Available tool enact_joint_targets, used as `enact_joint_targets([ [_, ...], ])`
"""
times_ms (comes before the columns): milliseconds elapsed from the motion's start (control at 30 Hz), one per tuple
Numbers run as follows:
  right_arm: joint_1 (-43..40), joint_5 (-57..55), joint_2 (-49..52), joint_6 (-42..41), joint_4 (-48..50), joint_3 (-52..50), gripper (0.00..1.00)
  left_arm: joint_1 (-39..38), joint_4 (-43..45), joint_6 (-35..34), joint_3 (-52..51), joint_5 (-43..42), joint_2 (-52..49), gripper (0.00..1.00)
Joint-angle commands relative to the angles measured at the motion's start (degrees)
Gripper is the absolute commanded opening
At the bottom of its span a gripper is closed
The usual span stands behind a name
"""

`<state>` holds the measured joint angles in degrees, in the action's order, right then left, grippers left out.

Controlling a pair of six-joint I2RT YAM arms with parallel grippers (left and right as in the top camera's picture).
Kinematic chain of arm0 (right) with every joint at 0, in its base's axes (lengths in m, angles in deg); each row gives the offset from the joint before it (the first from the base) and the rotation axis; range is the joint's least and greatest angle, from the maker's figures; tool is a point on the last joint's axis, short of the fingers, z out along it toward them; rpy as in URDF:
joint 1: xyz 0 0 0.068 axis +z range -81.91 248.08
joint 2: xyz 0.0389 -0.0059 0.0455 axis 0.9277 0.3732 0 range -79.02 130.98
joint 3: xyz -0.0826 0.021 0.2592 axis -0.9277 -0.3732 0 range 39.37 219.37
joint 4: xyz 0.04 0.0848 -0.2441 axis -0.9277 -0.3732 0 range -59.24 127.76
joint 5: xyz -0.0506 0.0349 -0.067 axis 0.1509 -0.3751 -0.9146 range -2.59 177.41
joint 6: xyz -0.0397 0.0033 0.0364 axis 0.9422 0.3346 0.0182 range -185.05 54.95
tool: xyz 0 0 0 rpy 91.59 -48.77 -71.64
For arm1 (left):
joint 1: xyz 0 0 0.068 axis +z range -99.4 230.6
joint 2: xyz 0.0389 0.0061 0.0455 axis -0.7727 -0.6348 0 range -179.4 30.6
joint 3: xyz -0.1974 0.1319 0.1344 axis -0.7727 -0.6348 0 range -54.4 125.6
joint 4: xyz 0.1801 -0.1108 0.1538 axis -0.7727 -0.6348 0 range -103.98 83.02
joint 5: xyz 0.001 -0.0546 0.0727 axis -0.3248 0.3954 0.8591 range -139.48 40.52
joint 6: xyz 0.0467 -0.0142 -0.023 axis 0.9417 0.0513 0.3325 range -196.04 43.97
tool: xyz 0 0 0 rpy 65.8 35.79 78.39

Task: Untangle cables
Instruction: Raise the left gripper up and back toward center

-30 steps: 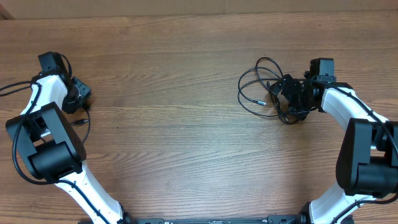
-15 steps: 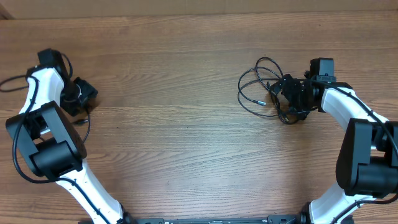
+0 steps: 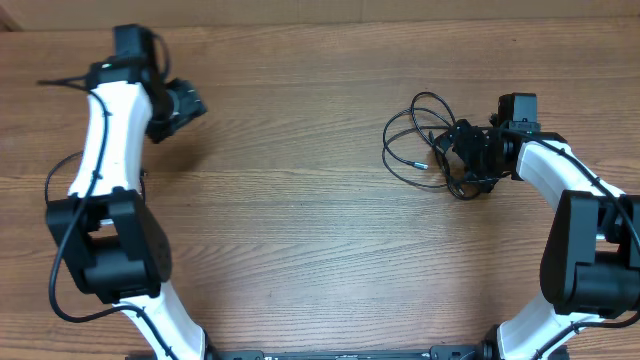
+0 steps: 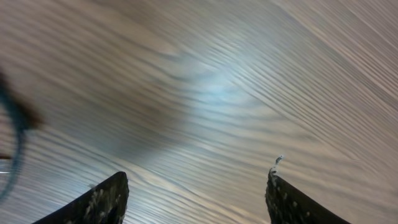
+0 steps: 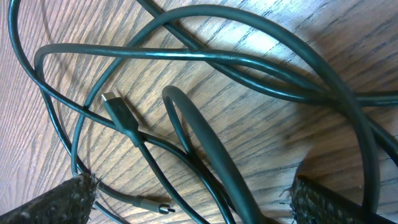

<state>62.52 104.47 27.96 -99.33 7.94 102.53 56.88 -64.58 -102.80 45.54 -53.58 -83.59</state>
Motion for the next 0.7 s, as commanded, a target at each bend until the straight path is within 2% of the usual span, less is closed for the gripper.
enact_joint_targets([
  [0,-0.5,-7.1,3.8,0.5,-1.3,-3.2,1.0,-3.0,-0.8,1.3,1.2,-0.4,1.4,0.73],
  [133,-0.5,-7.1,3.8,0.5,-1.3,-3.2,1.0,-5.9,-0.9,1.3,0.5,-0.4,1.4,0.75],
  [200,-0.5,-7.1,3.8,0.5,-1.3,-3.2,1.0,-7.0,-0.7,1.3,-0.1,-0.3,1.4,0.79],
  [267,-0.5,-7.1,3.8,0.5,-1.3,-3.2,1.0,-8.1,-0.5,1.3,-0.5,0.3,1.4,0.93],
  [333,-0.5,-7.1,3.8,0.5,-1.3,-3.2,1.0,-8.9,-0.5,1.3,-0.6,0.3,1.3,0.99],
  [667,-0.5,-7.1,3.8,0.5,-1.3,-3.2,1.0,-9.6,-0.9,1.3,-0.6,0.2,1.3,1.0],
])
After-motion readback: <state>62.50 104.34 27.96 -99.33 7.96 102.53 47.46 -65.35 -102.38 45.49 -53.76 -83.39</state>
